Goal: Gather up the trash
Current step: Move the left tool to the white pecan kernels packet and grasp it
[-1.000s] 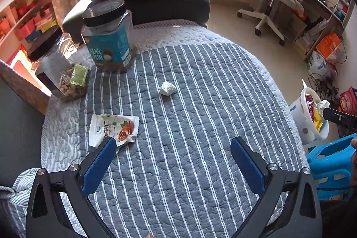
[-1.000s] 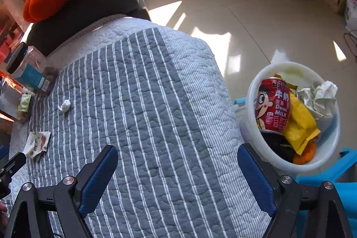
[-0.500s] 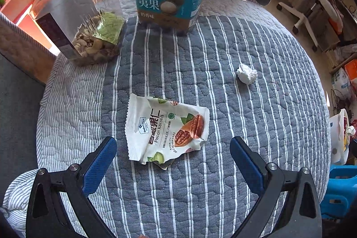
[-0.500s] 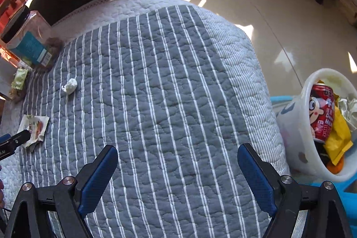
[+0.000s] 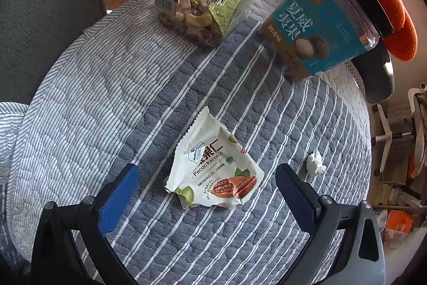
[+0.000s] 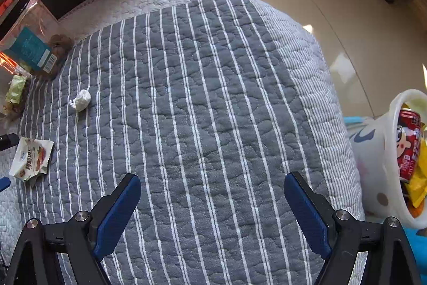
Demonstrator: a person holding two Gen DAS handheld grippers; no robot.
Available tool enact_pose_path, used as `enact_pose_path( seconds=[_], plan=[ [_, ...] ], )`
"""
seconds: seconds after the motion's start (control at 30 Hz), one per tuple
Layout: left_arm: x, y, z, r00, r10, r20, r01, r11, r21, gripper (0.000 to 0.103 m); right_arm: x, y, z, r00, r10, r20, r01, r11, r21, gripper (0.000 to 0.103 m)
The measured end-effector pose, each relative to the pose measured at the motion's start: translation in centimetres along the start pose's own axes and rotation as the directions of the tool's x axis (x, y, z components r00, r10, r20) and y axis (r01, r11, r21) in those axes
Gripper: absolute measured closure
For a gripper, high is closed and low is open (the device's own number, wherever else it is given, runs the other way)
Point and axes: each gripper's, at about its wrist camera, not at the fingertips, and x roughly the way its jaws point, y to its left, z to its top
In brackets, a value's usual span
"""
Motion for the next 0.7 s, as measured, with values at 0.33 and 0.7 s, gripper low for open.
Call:
enact_pose_path(
  seconds=[0.33, 0.7],
  plan=[
    [4.4, -3.5, -1.4, 0.984, 0.169, 0.062, -0.166, 0.985, -0.053, 0.001, 0.2, -0.5, 0.3, 1.0, 0.02, -0.017, -0.02, 1.0, 0.016, 0.012],
    [4.6, -5.5, -2.5, 0.985, 0.16, 0.066, -0.17, 0.964, 0.205, 0.019, 1.6, -0.1, 1.8, 0.999, 0.025, -0.03, -0.023, 0.999, 0.044, 0.012]
  ],
)
